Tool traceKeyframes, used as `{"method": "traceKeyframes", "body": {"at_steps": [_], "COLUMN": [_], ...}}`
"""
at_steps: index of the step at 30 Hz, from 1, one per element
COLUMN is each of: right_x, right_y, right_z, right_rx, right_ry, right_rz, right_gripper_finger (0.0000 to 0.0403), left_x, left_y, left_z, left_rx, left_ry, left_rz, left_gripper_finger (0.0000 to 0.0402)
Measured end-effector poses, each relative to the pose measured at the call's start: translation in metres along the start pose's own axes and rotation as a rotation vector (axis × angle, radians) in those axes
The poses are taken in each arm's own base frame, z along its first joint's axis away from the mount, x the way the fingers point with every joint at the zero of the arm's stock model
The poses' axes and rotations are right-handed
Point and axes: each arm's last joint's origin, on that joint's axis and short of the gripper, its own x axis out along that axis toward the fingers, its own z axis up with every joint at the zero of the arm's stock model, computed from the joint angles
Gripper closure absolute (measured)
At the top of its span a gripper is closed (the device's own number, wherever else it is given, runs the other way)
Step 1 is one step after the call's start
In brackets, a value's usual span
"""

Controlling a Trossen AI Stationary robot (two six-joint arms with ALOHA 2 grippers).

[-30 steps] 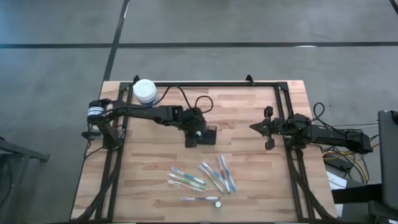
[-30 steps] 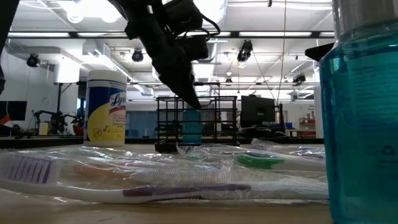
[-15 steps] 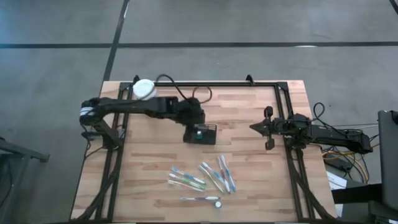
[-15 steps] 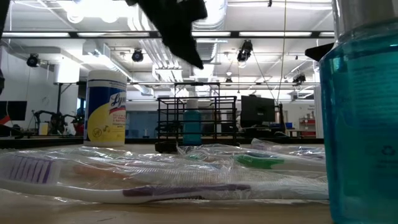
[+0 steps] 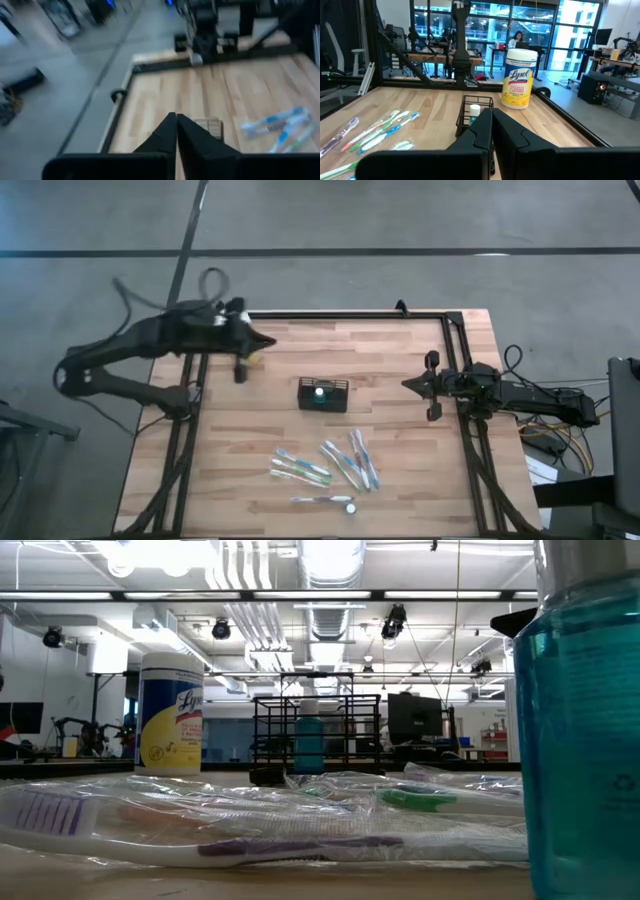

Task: Pick & Place toothbrushing station
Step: Put the mouthwash into the mesh organizer

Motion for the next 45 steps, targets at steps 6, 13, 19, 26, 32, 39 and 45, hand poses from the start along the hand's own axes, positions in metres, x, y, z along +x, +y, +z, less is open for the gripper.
{"method": "traceKeyframes", "body": {"at_steps": [6, 13, 19, 26, 32, 39, 45], "right_x": [0.000, 0.000, 0.000, 0.000, 0.000, 0.000, 0.001], "right_y": [0.000, 0.000, 0.000, 0.000, 0.000, 0.000, 0.001], "right_z": [0.000, 0.000, 0.000, 0.000, 0.000, 0.002, 0.034], "right_rx": [0.000, 0.000, 0.000, 0.001, 0.021, 0.130, 0.182], "right_ry": [-0.002, -0.002, -0.001, 0.000, 0.000, -0.022, -0.040], "right_rz": [0.000, 0.000, 0.000, -0.002, -0.002, -0.001, 0.043], "right_gripper_finger": [0.0394, 0.0394, 0.0394, 0.0394, 0.0394, 0.0394, 0.0394], "left_x": [-0.011, 0.002, 0.006, 0.015, 0.022, 0.023, 0.022], "left_y": [-0.014, -0.032, -0.043, -0.052, -0.061, -0.062, -0.061], "left_z": [-0.065, -0.134, -0.180, -0.216, -0.248, -0.254, -0.253], "left_rx": [-0.085, -0.114, -0.131, -0.151, -0.157, -0.201, -0.203], "left_ry": [-0.180, -0.278, -0.387, -0.320, -0.289, -0.274, -0.287], "left_rz": [0.023, 0.036, 0.018, 0.006, 0.001, 0.009, 0.012], "left_gripper_finger": [0.0398, 0.0399, 0.0400, 0.0400, 0.0401, 0.0397, 0.0396]}}
